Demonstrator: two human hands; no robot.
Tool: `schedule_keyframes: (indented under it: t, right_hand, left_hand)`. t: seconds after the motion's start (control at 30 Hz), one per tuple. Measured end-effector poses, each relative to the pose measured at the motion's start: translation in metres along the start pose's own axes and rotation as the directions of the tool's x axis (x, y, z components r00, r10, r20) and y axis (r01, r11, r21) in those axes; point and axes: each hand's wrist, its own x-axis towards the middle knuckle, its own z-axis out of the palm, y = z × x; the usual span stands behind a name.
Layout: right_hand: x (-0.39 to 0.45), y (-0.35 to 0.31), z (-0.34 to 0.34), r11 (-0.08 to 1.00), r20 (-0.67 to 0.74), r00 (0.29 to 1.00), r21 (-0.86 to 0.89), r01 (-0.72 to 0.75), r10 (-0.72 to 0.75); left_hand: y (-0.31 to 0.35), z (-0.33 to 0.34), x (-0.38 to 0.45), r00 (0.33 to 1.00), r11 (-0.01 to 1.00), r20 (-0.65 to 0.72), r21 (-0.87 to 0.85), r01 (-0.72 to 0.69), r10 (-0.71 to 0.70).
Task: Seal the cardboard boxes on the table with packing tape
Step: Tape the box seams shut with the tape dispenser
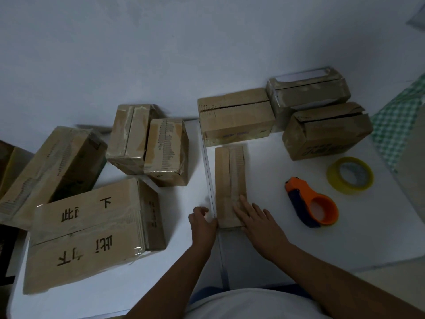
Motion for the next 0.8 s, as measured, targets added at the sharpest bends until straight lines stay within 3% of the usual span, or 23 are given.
schedule_keyframes:
  t: [0.1,0.23,0.4,0.57,0.67,0.8]
  right_hand:
    - [0.0,0.0,0.0,1.0,-0.009,1.0,-0.003,0.0,0.0]
    - [-0.001,-0.002,-0.001,1.0,-0.025,1.0,0.002,0.008,-0.008]
    - [-0.001,-0.002,-0.003,1.0,-0.025,1.0,-0.008,-0.004,0.003]
    - [-0.001,-0.003,-0.012,0.999,-0.018,1.0,0.034,0.005,-0.004]
    - [-0.003,-0.005,-0.025,0.976,-0.031,0.998,0.213,0.054,-0.048]
    - [-0.011,-0.001,-0.039,0.84,-0.14,0.99,0.537,0.079,-0.003]
  left_hand:
    - [0.012,0.0,0.007,0.983,0.977,0.052,-0.109,0.183,-0.178]
    - [0.025,-0.006,0.01,0.957,0.944,0.175,-0.198,0.264,-0.231]
    - [0.044,0.003,-0.005,0.946,0.996,0.319,0.082,0.038,-0.063]
    - [0.045,-0.014,0.003,0.882,0.998,0.468,-0.011,-0.055,0.054]
    - [0.049,-0.014,0.009,0.902,0.983,0.424,0.12,-0.14,0.076]
    - [0.059,0.007,0.019,0.941,0.821,0.289,0.483,-0.304,0.179]
